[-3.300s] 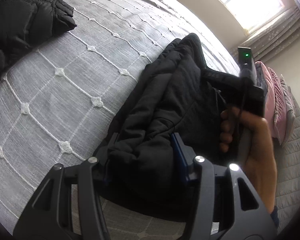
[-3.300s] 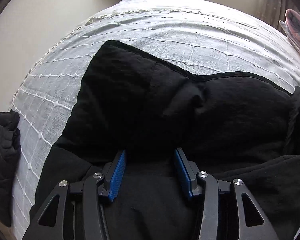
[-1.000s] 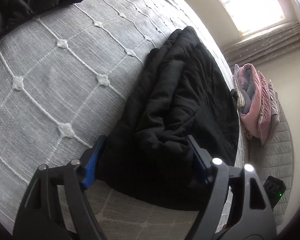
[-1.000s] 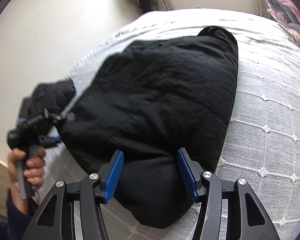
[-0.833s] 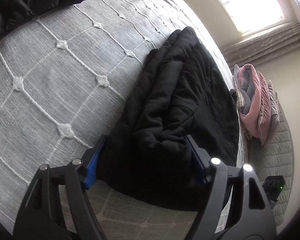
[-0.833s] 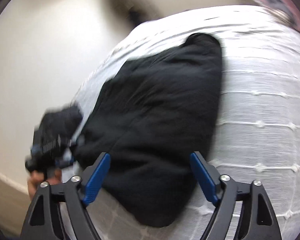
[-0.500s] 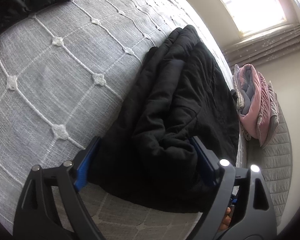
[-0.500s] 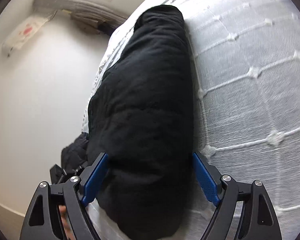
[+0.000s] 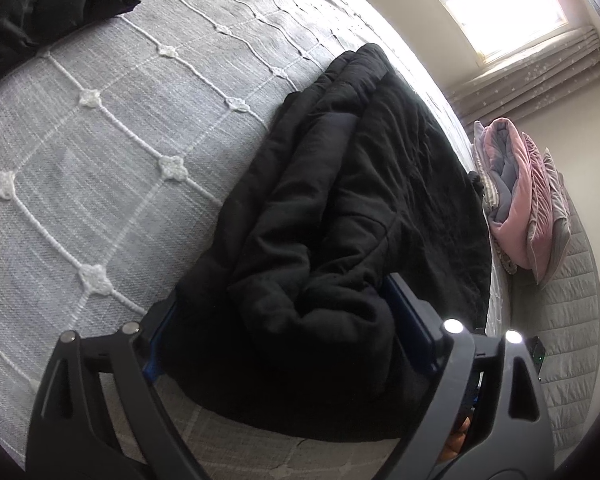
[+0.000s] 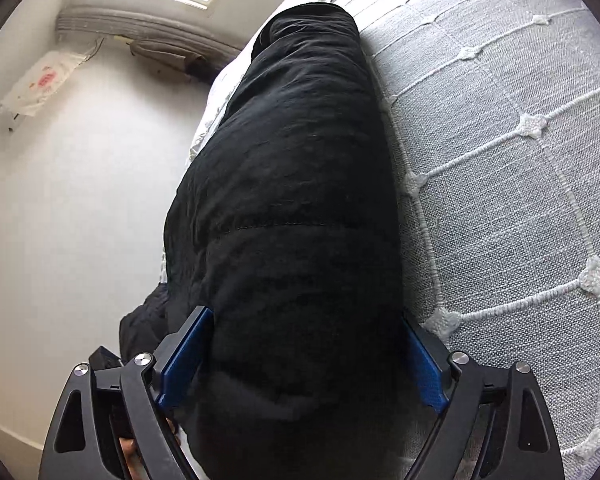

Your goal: Fold large clothes

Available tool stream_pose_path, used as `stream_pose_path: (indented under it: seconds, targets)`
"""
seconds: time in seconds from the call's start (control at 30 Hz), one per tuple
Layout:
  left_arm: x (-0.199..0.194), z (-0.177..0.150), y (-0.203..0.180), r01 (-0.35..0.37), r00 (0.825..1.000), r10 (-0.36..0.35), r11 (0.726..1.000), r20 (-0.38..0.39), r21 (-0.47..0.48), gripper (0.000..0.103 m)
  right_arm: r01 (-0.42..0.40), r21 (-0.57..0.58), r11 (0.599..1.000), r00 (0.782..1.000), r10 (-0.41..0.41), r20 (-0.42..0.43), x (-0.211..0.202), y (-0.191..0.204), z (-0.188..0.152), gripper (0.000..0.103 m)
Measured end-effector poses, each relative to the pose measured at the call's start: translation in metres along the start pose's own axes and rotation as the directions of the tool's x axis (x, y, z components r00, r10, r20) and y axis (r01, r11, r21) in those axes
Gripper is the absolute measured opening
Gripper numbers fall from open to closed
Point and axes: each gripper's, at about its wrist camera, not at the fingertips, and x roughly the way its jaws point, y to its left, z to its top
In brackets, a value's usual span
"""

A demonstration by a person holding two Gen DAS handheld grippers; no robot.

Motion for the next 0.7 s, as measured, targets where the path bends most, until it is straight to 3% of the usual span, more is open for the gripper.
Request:
stream_pose_path:
  seconds: [0.13,0.23,0.47,0.7]
  targets:
    - [-0.006,-0.002,-0.007,0.004,1.000,-0.005,1.000,0.029,0.029,0.066,0.059,-0.057,0.997,0.998,-0.059,0.016,0.002,0.009,0.000,0.076]
    - [-0.012,-0.004,-0.013,-0.001,0.998,-0.002,0.999,0.057,0.052,0.055,0.132,-0.140,0.981,0.991,-0.126,0.053,-0.001,0.024,-0.004,0.066]
    - [-0.025,-0.008,-0.026,0.053,0.993,-0.061,0.996,0.106,0.078,0.044,0.286,-0.352,0.891,0.956,-0.239,0.172,-0.015,0.067,-0.015,0.052]
    - [-0.034,-0.031,-0.088,0.162,0.972,-0.196,0.958,0.130,0.236,0.041,0.416,-0.464,0.782,0.901,-0.283,0.330,-0.056,0.087,-0.021,0.050]
